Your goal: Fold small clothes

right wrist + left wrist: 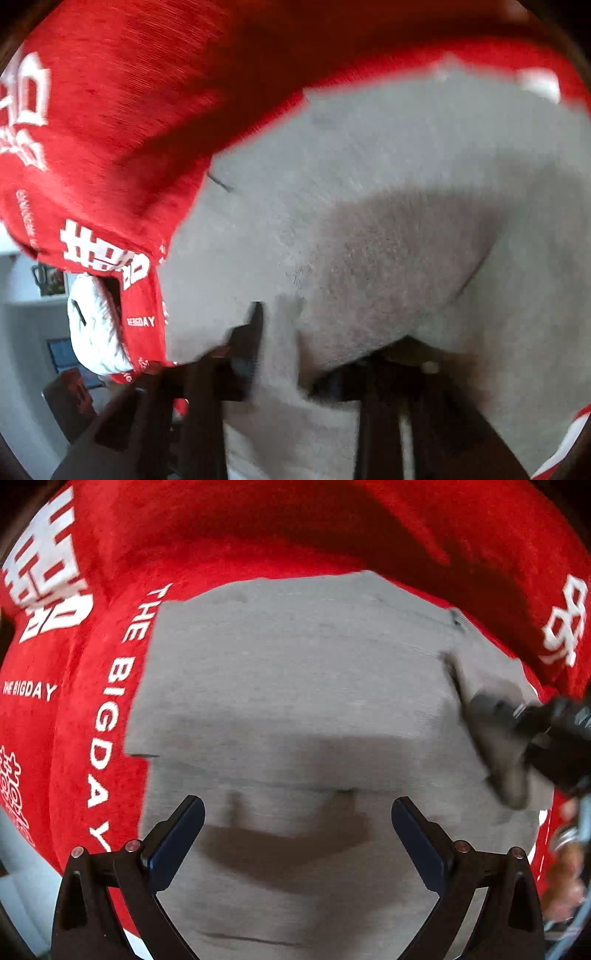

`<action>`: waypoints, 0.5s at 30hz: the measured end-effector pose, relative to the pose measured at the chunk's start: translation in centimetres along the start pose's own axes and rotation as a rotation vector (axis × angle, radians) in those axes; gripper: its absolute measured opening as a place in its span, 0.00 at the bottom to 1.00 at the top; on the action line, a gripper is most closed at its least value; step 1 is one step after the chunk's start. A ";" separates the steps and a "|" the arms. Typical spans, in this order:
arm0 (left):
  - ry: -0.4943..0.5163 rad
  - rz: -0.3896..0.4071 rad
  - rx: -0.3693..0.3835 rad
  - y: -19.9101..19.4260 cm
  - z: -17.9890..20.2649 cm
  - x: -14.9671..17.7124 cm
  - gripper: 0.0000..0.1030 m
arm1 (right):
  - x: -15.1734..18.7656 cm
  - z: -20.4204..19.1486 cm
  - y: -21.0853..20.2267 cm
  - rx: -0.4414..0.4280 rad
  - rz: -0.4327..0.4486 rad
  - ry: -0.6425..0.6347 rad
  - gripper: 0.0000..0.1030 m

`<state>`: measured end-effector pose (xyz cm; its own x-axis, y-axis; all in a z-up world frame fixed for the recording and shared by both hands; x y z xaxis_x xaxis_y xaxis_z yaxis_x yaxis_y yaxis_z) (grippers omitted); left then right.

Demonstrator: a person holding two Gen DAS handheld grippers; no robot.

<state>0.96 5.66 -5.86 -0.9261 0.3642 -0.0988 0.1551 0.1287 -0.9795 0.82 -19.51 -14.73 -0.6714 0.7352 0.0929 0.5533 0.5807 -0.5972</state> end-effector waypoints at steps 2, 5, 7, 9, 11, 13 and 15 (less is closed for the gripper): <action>-0.015 0.001 0.009 0.2 -1.1 -0.1 0.98 | 0.5 0.4 -1.1 -0.046 0.046 0.040 0.56; -0.023 0.005 0.025 0.5 -0.4 -1.0 0.98 | 0.5 1.0 -3.6 -0.023 0.138 0.077 0.57; -0.031 0.010 0.042 0.4 -0.4 -1.9 0.98 | -0.3 1.5 -4.9 0.003 0.201 0.103 0.57; -0.044 0.019 0.067 0.1 -0.7 -2.6 0.98 | -1.3 2.3 -5.9 0.002 0.255 0.155 0.55; -0.053 0.029 0.092 -0.1 -1.1 -3.1 0.98 | -2.1 2.6 -5.9 -0.005 0.283 0.186 0.14; -0.063 0.038 0.125 -0.4 -1.4 -3.6 0.98 | -3.1 0.9 -5.1 -0.007 0.284 0.125 0.06; -0.081 0.042 0.156 -0.5 -2.2 -4.2 0.98 | -3.6 -2.1 -3.8 0.004 0.242 -0.010 0.06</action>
Point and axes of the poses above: each gripper's, at about its wrist camera, not at the fingertips, and y roughly the way its jaws point, z to its right, x to its underside, the point moved 5 cm from there along y, roughly the way its jaws point, and after that the axes turned 13 degrees about -x, right-handed, at the moved point
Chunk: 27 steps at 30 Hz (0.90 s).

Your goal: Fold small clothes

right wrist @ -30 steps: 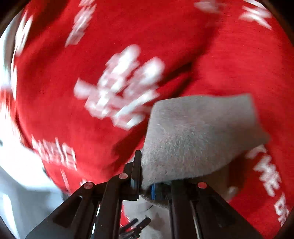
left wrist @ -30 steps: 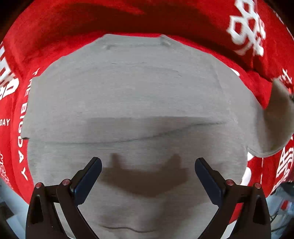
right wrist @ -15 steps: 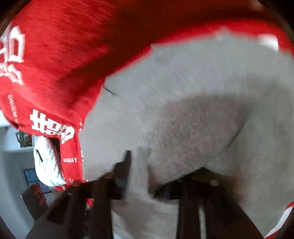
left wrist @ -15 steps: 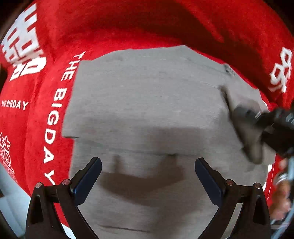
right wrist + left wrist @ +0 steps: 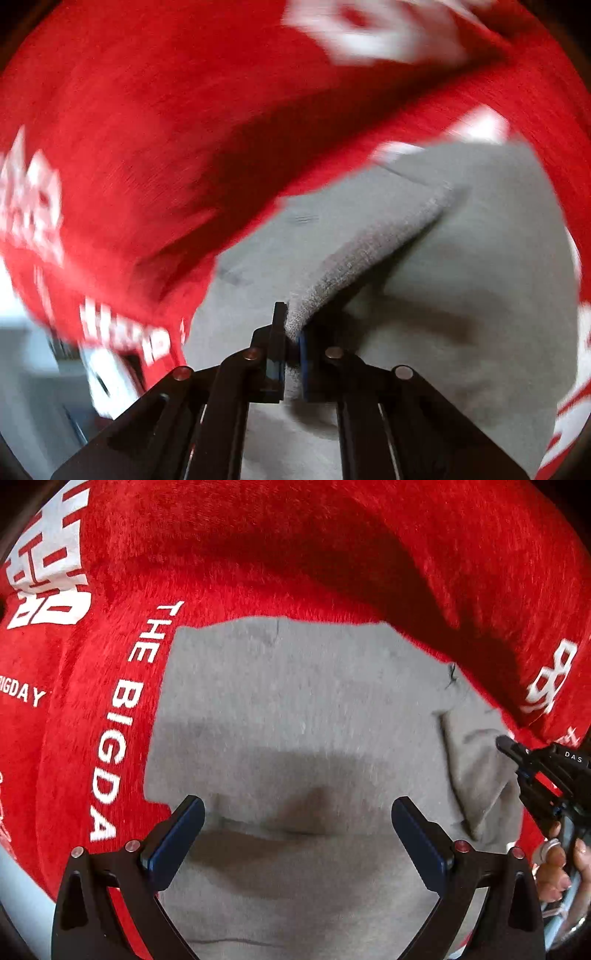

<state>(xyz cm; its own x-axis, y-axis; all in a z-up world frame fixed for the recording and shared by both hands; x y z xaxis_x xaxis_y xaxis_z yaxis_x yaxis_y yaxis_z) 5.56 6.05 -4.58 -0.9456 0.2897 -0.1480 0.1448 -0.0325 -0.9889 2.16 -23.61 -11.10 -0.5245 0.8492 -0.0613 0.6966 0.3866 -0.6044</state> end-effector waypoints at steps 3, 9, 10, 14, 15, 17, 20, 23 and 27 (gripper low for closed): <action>-0.040 0.011 0.044 -0.4 -1.2 -0.7 0.98 | 2.2 -3.7 1.8 0.000 -0.119 -0.224 0.06; -0.093 0.002 0.092 0.0 -3.1 -1.5 0.98 | 9.3 -5.2 7.5 0.133 -0.383 -0.485 0.10; -0.095 -0.007 0.102 0.3 -3.2 -1.5 0.98 | 10.1 -3.9 7.2 0.163 -0.420 -0.486 0.10; -0.079 -0.050 0.131 1.4 -2.2 -1.1 0.98 | 10.7 -2.8 5.7 0.169 -0.439 -0.437 0.35; -0.066 -0.055 0.137 1.7 -1.7 -1.0 0.98 | 10.4 -2.3 4.4 0.165 -0.421 -0.409 0.42; -0.045 -0.063 0.142 2.1 -1.0 -0.8 0.98 | 9.9 -1.3 2.2 0.167 -0.383 -0.362 0.50; -0.019 -0.075 0.162 2.4 0.4 -0.8 0.98 | 9.3 1.6 -1.1 0.180 -0.330 -0.227 0.50; 0.004 -0.092 0.187 2.9 1.7 -1.1 0.98 | 8.3 5.5 -5.3 0.182 -0.251 -0.057 0.50; 0.006 -0.118 0.180 4.0 2.4 -1.2 0.98 | 7.5 10.2 -9.9 0.137 -0.094 0.183 0.50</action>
Point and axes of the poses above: each gripper's, at about its wrist camera, not at the fingertips, and y roughly the way its jaws point, z to its right, x to its underside, the point moved 5 cm from there along y, roughly the way its jaws point, and after that the axes turned 13 degrees about -x, right-handed, at the moved point
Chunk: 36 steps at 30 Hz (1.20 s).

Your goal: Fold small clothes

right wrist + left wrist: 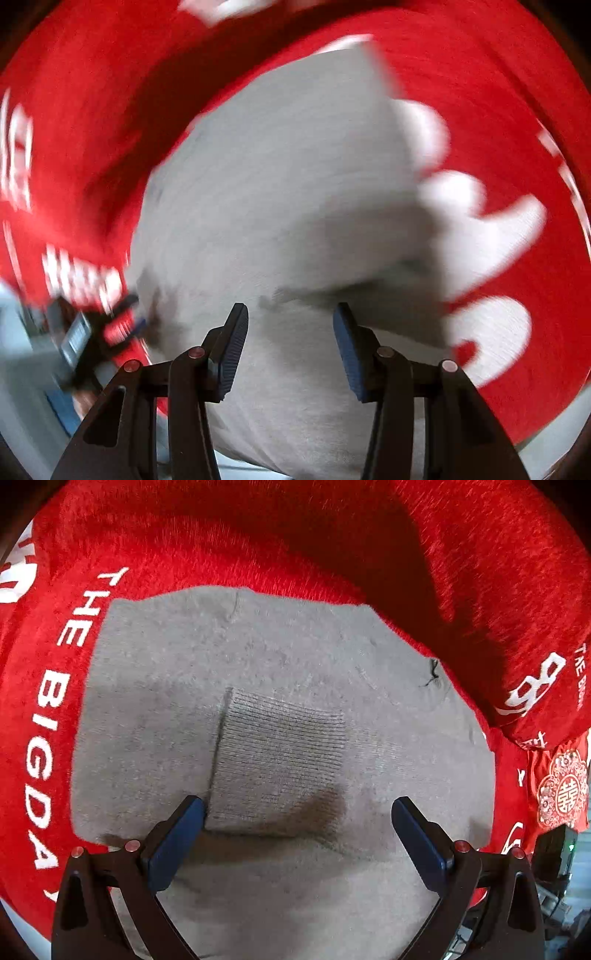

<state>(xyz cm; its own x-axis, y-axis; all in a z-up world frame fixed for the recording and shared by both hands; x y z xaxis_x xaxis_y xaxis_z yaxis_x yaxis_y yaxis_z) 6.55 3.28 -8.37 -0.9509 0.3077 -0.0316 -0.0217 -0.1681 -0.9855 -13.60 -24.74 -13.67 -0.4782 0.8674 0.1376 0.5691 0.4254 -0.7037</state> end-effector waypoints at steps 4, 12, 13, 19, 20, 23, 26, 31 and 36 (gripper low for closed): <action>-0.013 0.003 -0.010 -0.1 -0.1 0.0 0.36 | -1.5 2.9 -2.0 -0.090 0.126 0.156 0.45; 0.051 0.059 0.003 -2.4 0.7 1.2 0.21 | -4.6 3.3 -5.0 0.009 0.153 0.010 0.06; 0.062 0.058 -0.005 -2.3 0.8 1.5 0.21 | -4.8 3.8 -5.3 0.023 0.146 0.012 0.06; 0.040 0.056 -0.131 -2.4 -1.7 2.7 0.21 | -4.7 4.7 -4.3 0.006 0.128 0.027 0.06; 0.032 0.068 -0.148 -2.9 -2.5 2.7 0.21 | -4.5 4.8 -4.4 0.008 0.123 0.023 0.06; 0.023 0.088 -0.208 -4.2 -5.1 2.7 0.21 | -3.9 4.5 -5.0 0.026 0.072 0.002 0.08; 0.029 0.095 -0.237 -5.3 -6.5 2.6 0.21 | -2.8 3.4 -5.8 0.079 0.033 -0.067 0.09; 0.075 0.128 -0.227 -6.1 -4.3 2.3 0.21 | -3.6 1.5 -8.4 0.126 0.109 -0.187 0.43; 0.136 0.113 -0.235 -3.6 0.1 2.2 0.21 | -8.8 3.3 -6.7 0.084 0.151 -0.075 0.49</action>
Point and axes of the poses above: each gripper's, at about its wrist camera, not at the fingertips, and y roughly the way its jaws point, z to its right, x to its underside, the point moved 5 cm from there along y, roughly the way its jaws point, and after that the axes turned 13 degrees about -x, right-handed, at the moved point
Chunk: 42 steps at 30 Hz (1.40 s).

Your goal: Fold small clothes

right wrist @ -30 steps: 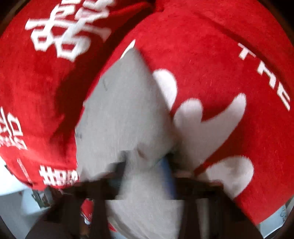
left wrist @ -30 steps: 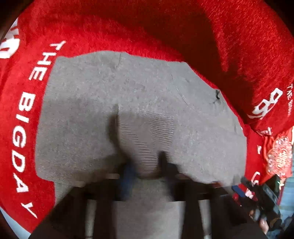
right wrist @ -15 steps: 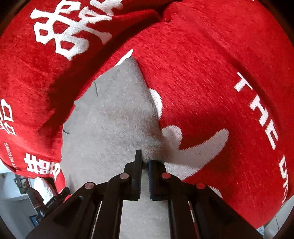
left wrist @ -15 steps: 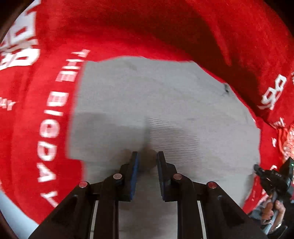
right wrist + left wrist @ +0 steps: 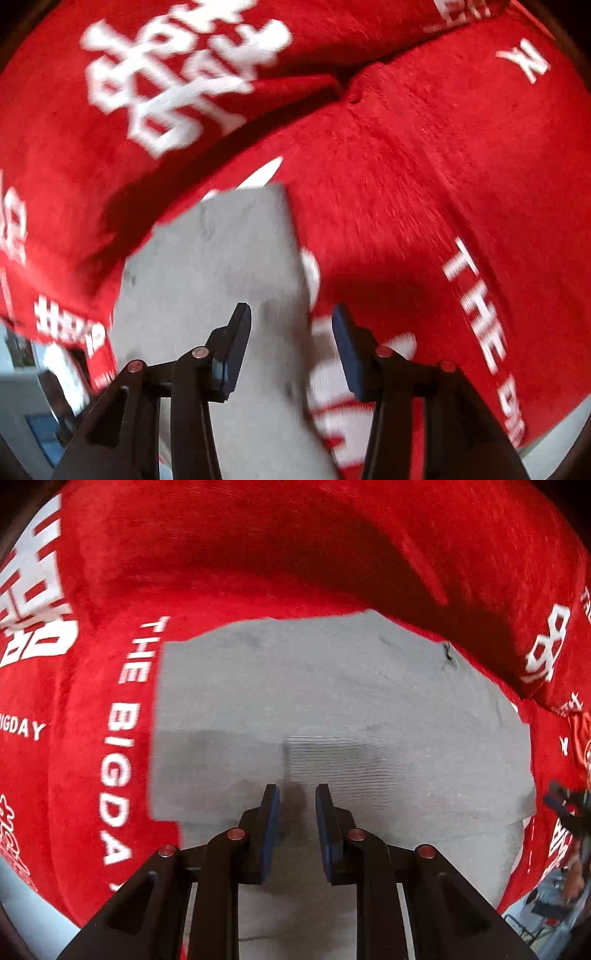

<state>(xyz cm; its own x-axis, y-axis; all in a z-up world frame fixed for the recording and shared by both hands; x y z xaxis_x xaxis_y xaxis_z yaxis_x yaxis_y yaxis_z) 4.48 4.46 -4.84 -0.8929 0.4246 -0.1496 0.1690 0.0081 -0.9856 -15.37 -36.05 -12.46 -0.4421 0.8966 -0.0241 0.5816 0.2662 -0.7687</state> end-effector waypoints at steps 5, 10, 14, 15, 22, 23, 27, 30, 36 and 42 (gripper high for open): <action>0.015 -0.013 -0.024 1.0 1.9 0.0 0.21 | -1.9 0.2 3.5 -0.051 -0.041 0.051 0.33; 0.018 -0.021 -0.061 1.7 2.5 -0.3 0.21 | -2.0 -2.5 3.0 0.067 -0.056 -0.169 0.07; 0.021 -0.021 -0.090 2.7 3.0 -0.8 0.21 | -1.8 -1.3 4.1 0.160 -0.095 -0.209 0.07; 0.025 -0.018 -0.105 3.0 3.2 -1.0 0.21 | -1.8 -1.3 4.1 0.160 -0.090 -0.219 0.07; 0.016 -0.012 -0.166 3.0 1.6 -2.5 0.21 | -0.7 -2.0 2.3 0.302 -0.055 -0.237 0.08; 0.008 -0.013 -0.163 2.7 1.1 -2.6 0.21 | -0.4 -2.3 1.9 0.300 -0.053 -0.232 0.08; 0.030 0.001 -0.160 1.4 0.4 -2.2 0.21 | 2.0 -3.4 -0.3 0.218 -0.063 -0.215 0.08; 0.080 0.000 -0.171 1.4 1.3 -1.7 0.21 | 4.2 -4.1 -0.7 0.195 -0.084 -0.214 0.08; 0.103 -0.060 -0.153 2.9 3.2 -0.4 0.21 | 6.6 -2.7 1.3 0.225 -0.120 -0.177 0.08; 0.130 -0.051 -0.164 2.2 3.2 0.3 0.22 | 6.6 -1.8 0.2 0.221 -0.110 -0.134 0.11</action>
<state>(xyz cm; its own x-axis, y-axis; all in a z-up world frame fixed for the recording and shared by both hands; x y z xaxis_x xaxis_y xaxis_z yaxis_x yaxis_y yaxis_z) 3.25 1.66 -7.27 -0.8423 0.5334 -0.0779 0.1999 0.1749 -0.9641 -16.98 -29.45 -11.60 -0.5889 0.8082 -0.0060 0.3686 0.2620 -0.8919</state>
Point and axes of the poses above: each gripper's, at about its wrist camera, not at the fingertips, and y roughly the way its jaws point, z to its right, x to its underside, the point moved 5 cm from there along y, roughly the way its jaws point, and after that the axes turned 13 degrees about -x, right-handed, at the moved point
